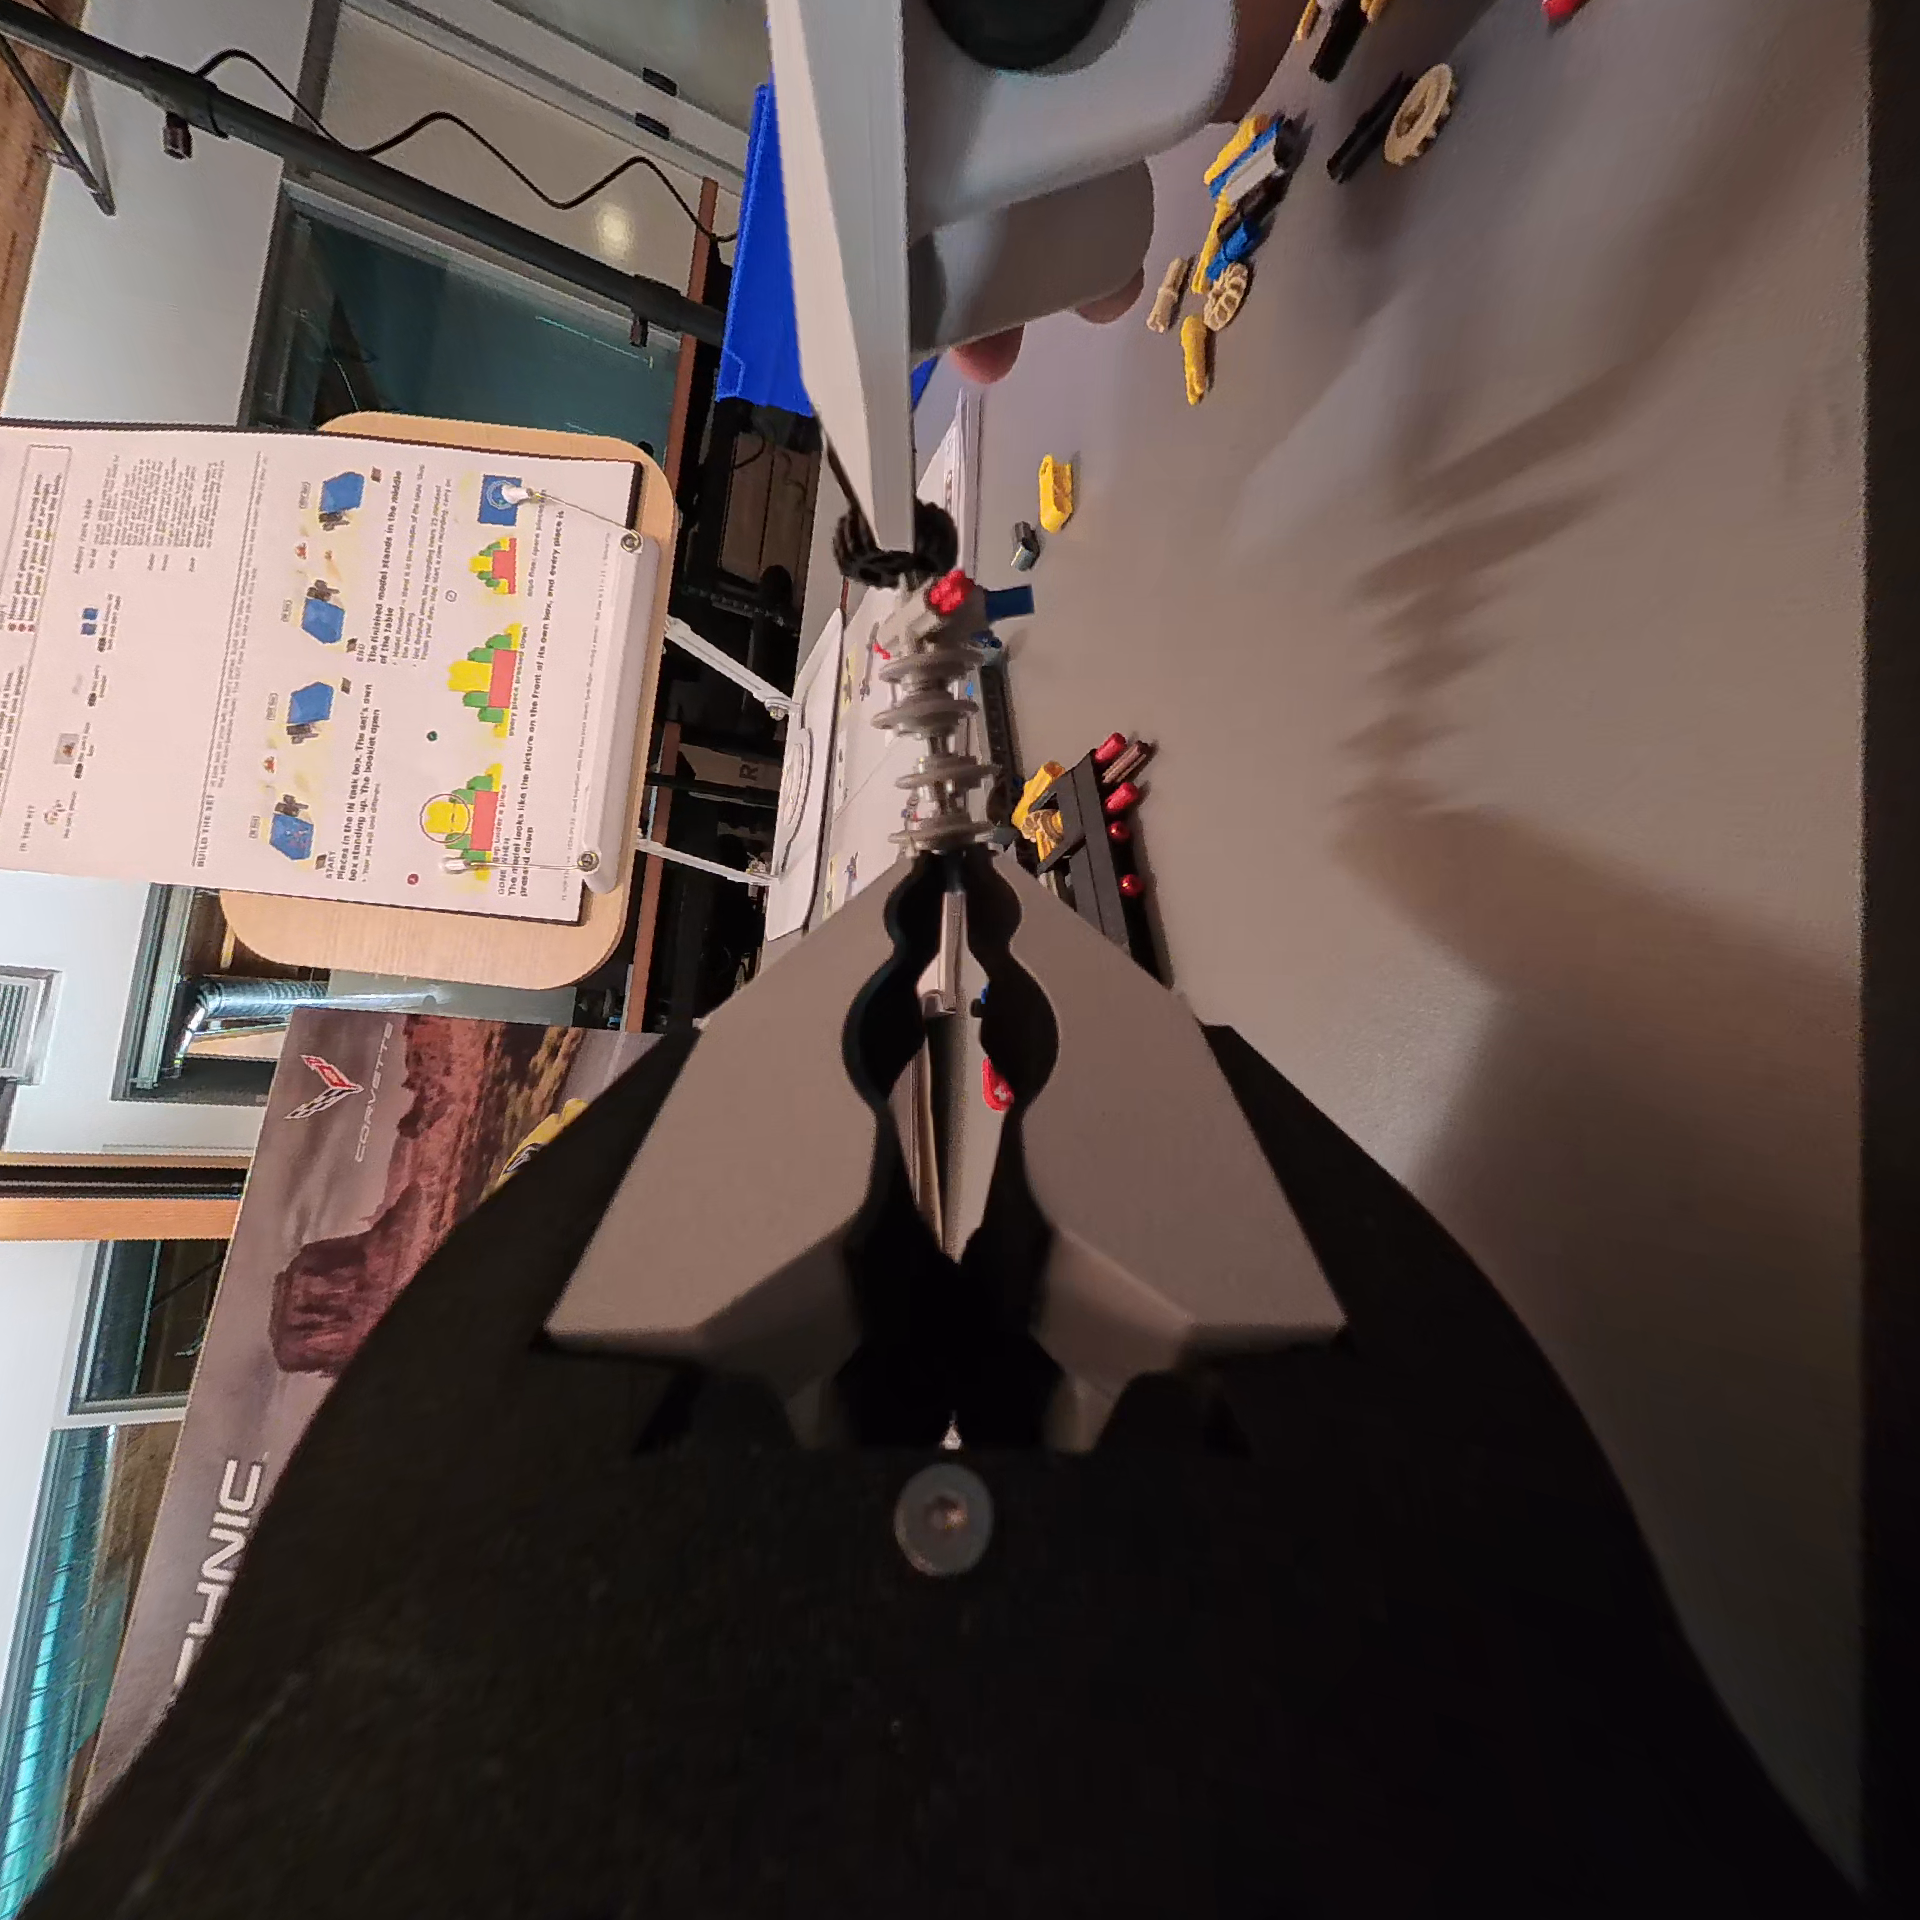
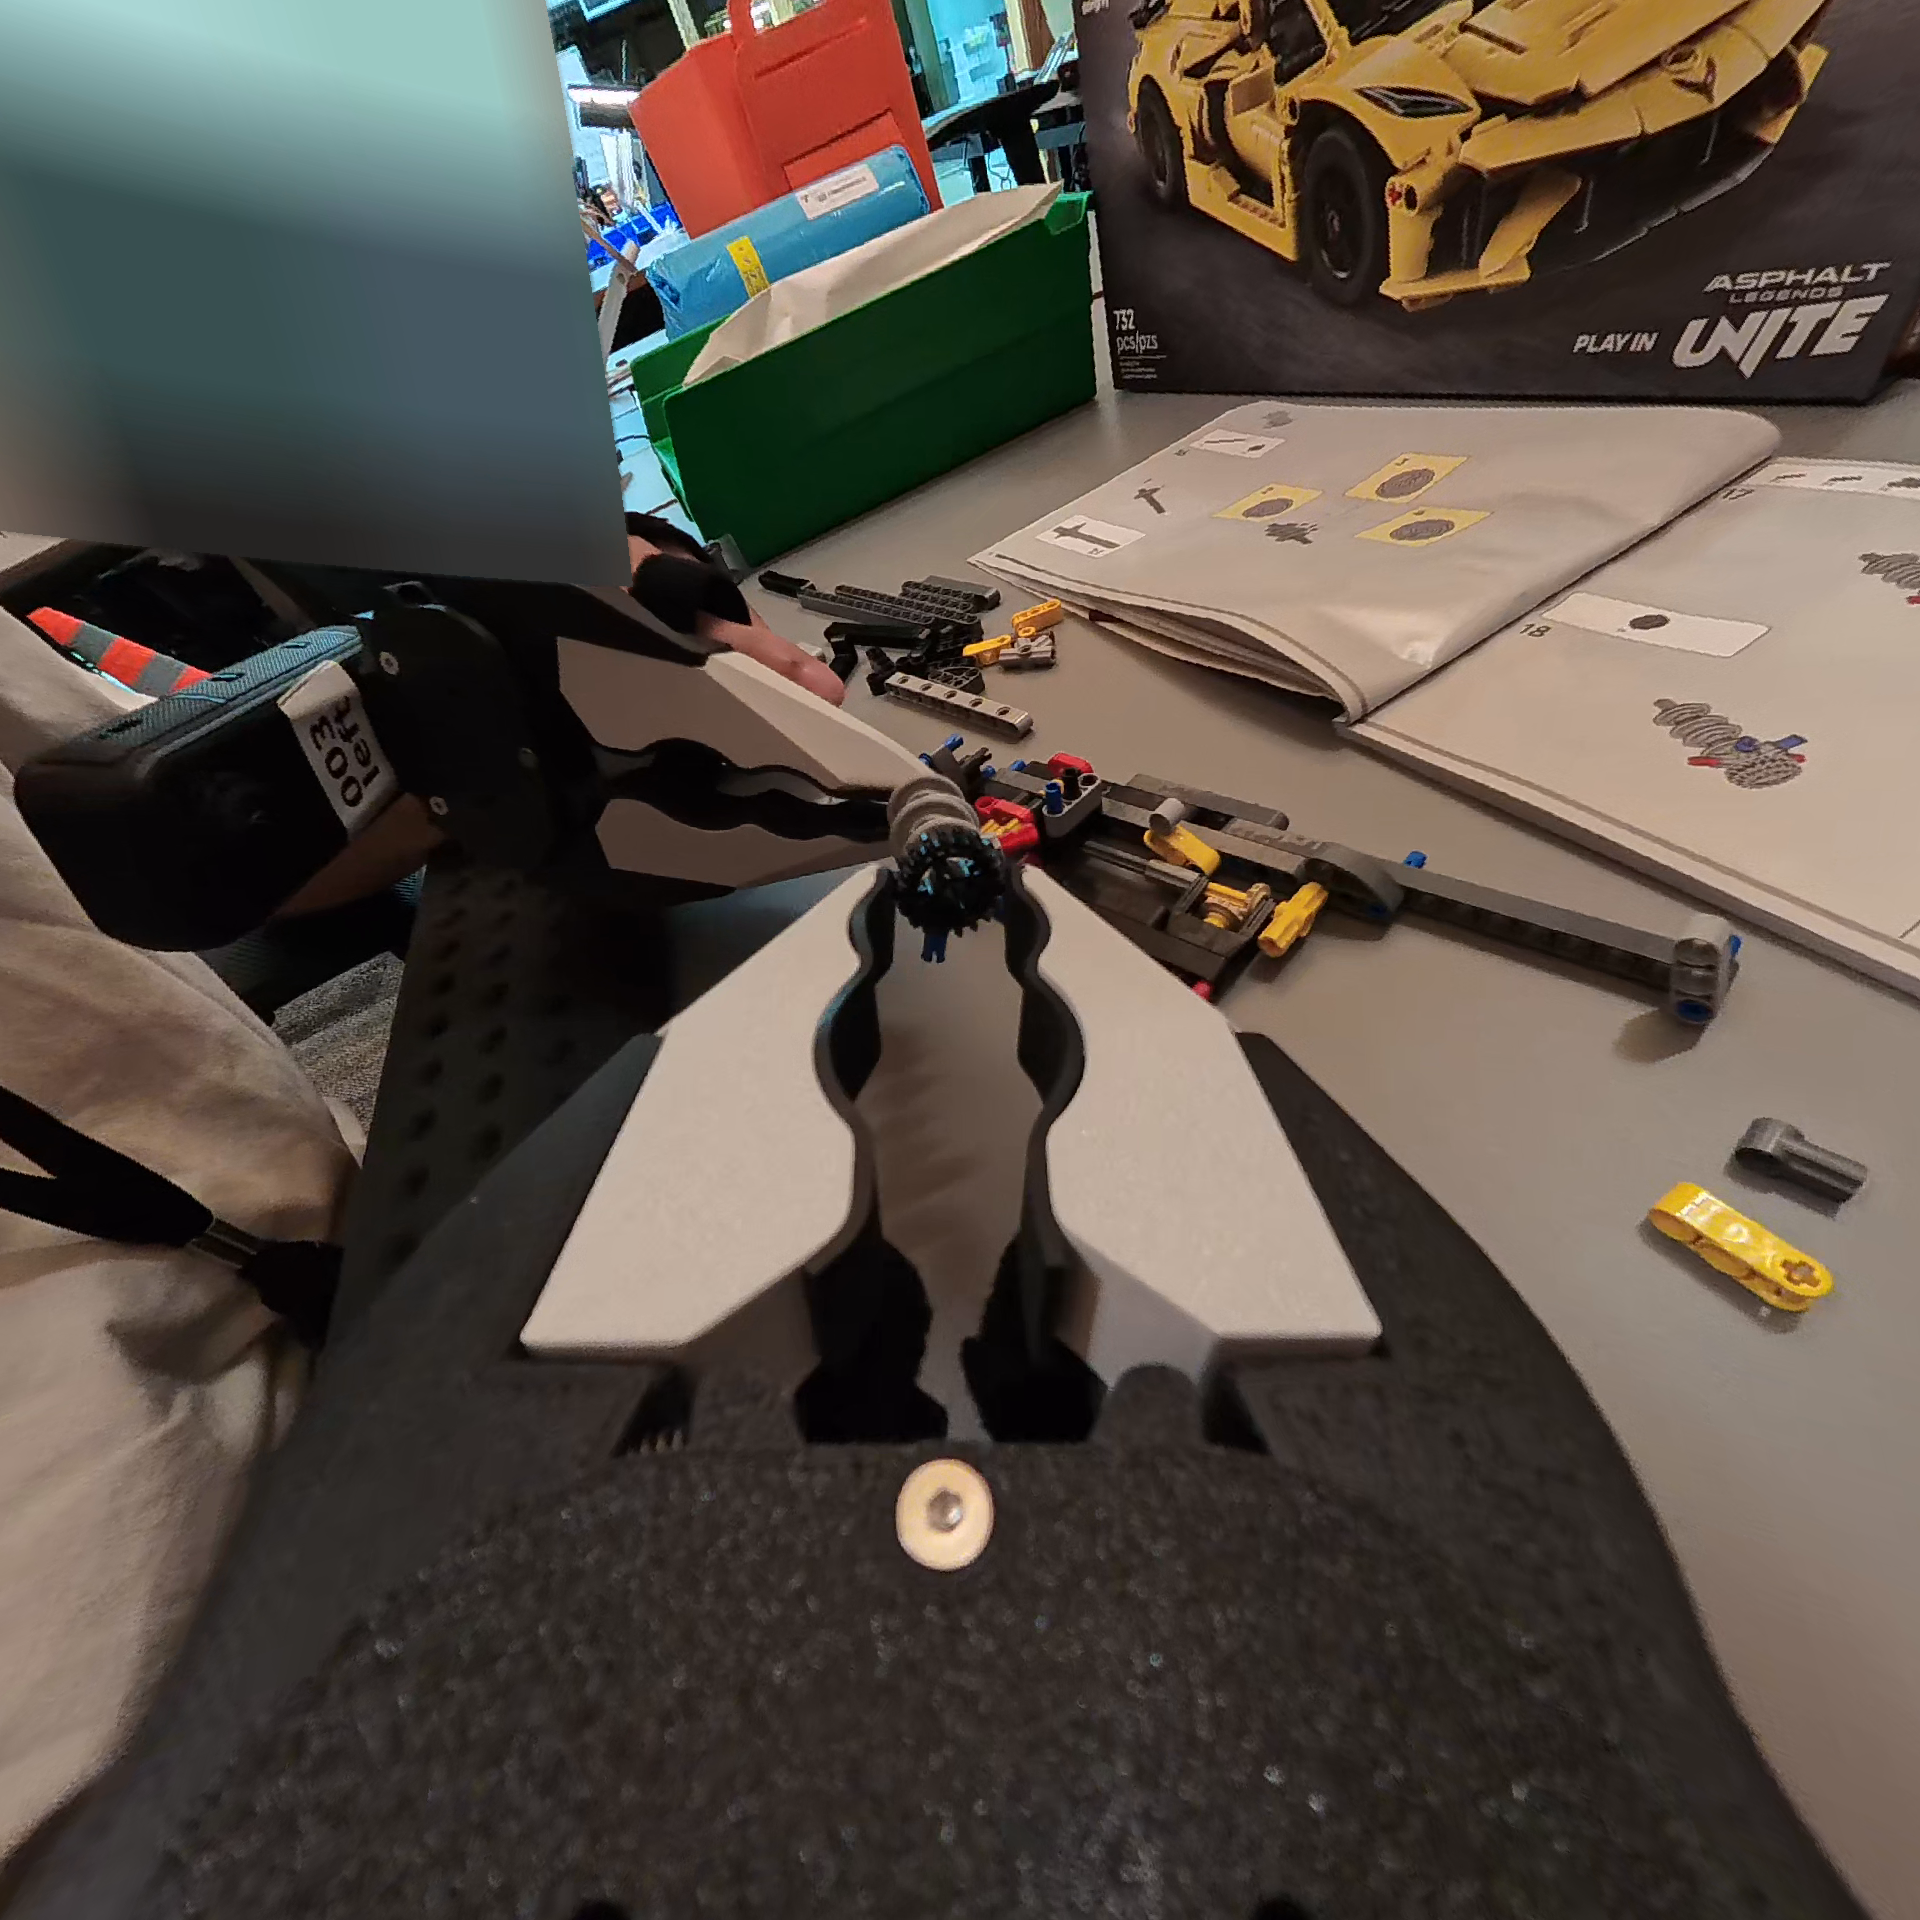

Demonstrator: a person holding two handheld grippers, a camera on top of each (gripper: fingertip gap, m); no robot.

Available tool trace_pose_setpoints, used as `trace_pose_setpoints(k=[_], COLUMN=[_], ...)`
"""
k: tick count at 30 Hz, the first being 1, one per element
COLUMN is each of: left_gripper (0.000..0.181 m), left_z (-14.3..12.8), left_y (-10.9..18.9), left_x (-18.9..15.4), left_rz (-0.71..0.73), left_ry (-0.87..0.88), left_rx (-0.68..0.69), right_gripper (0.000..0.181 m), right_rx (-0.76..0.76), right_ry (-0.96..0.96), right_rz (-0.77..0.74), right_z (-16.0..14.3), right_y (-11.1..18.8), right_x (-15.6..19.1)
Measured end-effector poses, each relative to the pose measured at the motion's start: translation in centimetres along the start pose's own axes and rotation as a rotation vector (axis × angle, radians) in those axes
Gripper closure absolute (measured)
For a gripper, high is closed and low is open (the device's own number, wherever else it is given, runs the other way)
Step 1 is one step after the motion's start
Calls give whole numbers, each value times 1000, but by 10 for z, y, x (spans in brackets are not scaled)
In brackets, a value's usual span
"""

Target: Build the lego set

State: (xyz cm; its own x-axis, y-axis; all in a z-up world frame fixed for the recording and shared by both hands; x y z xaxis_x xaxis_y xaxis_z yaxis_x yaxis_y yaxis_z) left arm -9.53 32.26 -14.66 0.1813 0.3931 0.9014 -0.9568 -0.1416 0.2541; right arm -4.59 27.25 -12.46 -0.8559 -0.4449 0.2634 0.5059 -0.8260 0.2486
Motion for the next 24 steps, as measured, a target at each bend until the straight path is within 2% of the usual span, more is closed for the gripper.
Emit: trace_pose_setpoints(k=[24], left_gripper=[179], left_z=[0], left_y=[1], left_x=[-3], left_rz=[-13], left_ry=[-7], left_rx=[3], right_gripper=[161], right_rx=[25], right_ry=[2], right_rz=[-10], right_z=[-4], right_y=[-1], right_x=[0])
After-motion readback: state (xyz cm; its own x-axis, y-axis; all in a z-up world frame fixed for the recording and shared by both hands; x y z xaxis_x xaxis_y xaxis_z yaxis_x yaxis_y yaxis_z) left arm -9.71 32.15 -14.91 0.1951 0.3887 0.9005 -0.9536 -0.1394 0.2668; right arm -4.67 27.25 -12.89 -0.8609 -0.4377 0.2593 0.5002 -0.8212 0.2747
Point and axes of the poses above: each gripper's, where its closed fingertips meet, y back along the fingers, z out of its top, x = y × z across the jaws, the point moved 2 cm from there along y, back along the fingers, and after that the axes turned 2 degrees about y, right-handed, at the moved point
